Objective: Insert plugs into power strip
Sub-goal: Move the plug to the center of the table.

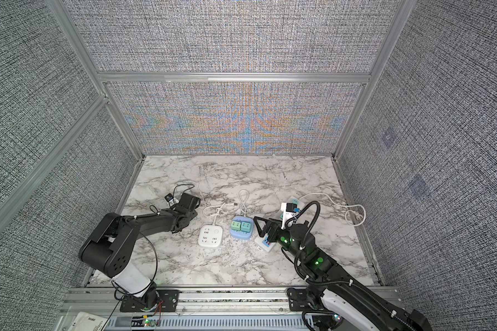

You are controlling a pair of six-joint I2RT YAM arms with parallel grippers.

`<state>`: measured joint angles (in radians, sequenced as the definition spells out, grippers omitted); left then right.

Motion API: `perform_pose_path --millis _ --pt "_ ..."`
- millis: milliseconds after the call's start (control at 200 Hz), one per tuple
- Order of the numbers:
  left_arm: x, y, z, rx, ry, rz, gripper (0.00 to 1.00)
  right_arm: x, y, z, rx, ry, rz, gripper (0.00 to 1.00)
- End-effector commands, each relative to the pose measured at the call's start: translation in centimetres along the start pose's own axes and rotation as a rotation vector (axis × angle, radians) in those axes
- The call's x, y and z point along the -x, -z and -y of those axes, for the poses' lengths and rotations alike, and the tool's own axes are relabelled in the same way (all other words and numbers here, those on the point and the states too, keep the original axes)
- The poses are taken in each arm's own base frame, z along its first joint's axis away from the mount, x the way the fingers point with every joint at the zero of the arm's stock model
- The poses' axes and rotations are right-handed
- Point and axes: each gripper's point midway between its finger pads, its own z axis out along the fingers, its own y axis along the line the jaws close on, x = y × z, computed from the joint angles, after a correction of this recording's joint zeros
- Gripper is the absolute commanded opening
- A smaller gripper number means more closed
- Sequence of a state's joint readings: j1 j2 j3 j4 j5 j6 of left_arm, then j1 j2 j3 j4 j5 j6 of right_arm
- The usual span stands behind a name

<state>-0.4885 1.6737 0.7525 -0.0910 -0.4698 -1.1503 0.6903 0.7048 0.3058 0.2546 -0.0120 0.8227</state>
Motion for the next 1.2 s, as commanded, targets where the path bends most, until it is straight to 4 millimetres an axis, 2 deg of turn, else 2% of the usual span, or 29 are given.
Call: perform_pose_path --millis 0,210,340,390,530,635,740,915,1081,1196 --pt "-3.8 0.7 -5.0 0.210 0.119 -0.098 0.44 0.1 -0.7 -1.0 0.045 -0.008 0.002 0.94" --pt "-5.2 1.8 -5.6 0.233 0.164 -0.101 0.45 -1.0 -2.1 -1.0 0.034 0.001 -0.055 0.94" --pt "-5.8 2.6 -4.3 0.182 0.166 -0.108 0.46 -1.5 -2.6 -0.7 0.024 0.006 -0.065 0.93" --pt "-5.9 2.8 -3.8 0.175 0.164 -0.112 0.58 -1.6 -2.8 -0.8 0.024 0.007 -0.066 0.94" --pt "-5.3 3.2 -2.9 0.165 0.154 -0.105 0.81 -2.0 -3.5 -1.2 0.012 0.032 -0.079 0.94" --pt "-4.3 4.0 -1.6 0.134 0.137 -0.092 0.91 -2.4 -4.2 -1.5 -0.027 0.059 -0.100 0.94" --pt "-2.0 5.4 0.0 0.087 0.112 -0.036 0.99 -2.8 -5.1 -2.0 -0.069 0.096 -0.125 0.94" --pt "4.7 8.8 2.3 0.007 0.015 0.131 0.99 -3.6 -6.5 -3.4 -0.125 0.156 -0.142 0.93" --pt "10.9 11.3 2.0 -0.138 0.043 0.242 0.99 -5.0 -8.6 -5.4 -0.188 0.224 -0.173 0.93" --pt "13.1 12.0 0.2 -0.228 0.054 0.316 0.99 -6.6 -10.5 -6.7 -0.215 0.253 -0.212 0.91"
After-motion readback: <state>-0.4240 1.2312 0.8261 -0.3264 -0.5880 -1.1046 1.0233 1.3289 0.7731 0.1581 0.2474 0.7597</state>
